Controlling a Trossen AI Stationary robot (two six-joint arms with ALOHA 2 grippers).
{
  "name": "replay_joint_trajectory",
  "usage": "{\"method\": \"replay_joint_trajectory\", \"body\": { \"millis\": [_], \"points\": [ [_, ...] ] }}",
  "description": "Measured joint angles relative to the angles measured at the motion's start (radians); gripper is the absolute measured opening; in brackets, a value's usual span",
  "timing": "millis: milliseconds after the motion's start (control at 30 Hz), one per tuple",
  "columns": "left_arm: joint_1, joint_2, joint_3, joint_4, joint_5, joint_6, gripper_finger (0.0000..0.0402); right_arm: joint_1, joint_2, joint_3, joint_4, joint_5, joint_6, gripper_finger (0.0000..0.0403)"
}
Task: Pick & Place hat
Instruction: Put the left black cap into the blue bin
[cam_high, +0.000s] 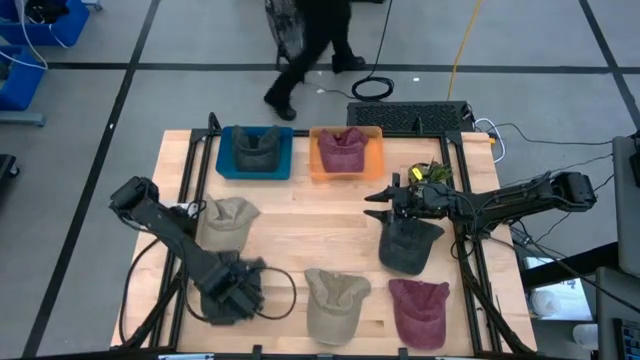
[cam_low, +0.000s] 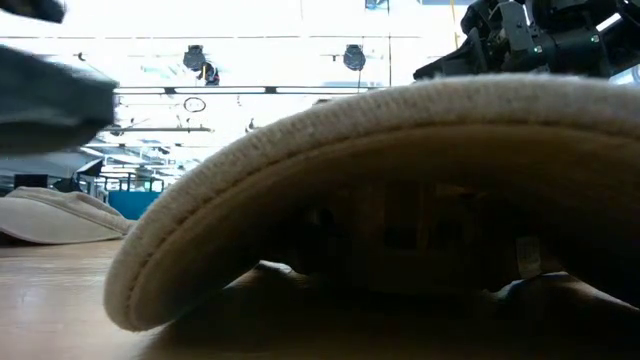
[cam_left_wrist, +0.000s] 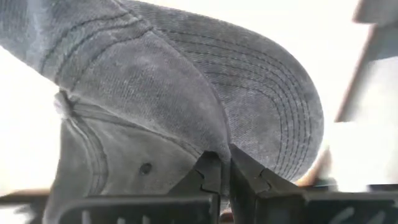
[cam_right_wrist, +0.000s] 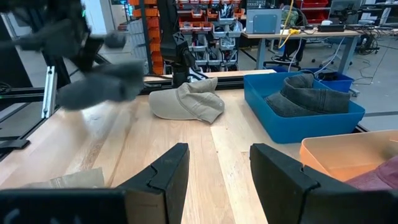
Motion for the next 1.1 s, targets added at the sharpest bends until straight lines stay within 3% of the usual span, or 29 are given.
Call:
{"method": "replay_joint_trajectory", "body": {
  "millis": [100,267,667,833,1100],
  "points": [
    [0.039,0.002,0.070,-0.166,-0.120,0.103,0.0007,0.000,0.000,0.000,0.001,0.000,0.000,0.0155],
    [0.145,-0.027,0.090,-0.147,-0.263,0.291,0.0013,0.000,0.000,0.000,0.004,0.000,0.000,0.0155],
    [0.517,-0.120,0.027,-0.161,-0.452,0.700,0.0006,0.000,0.000,0.000,-0.008,-0.001,-0.006,0.0155],
    [0.684,-0.178,-0.010,-0.163,-0.518,0.886,0.0012,0.000,0.000,0.000,-0.016,0.000,-0.024,0.0155],
    [0.977,-0.192,-0.021,-0.097,-0.500,1.059,0.0013,0.000,0.000,0.000,-0.016,0.000,-0.030,0.0155]
  ]
}}
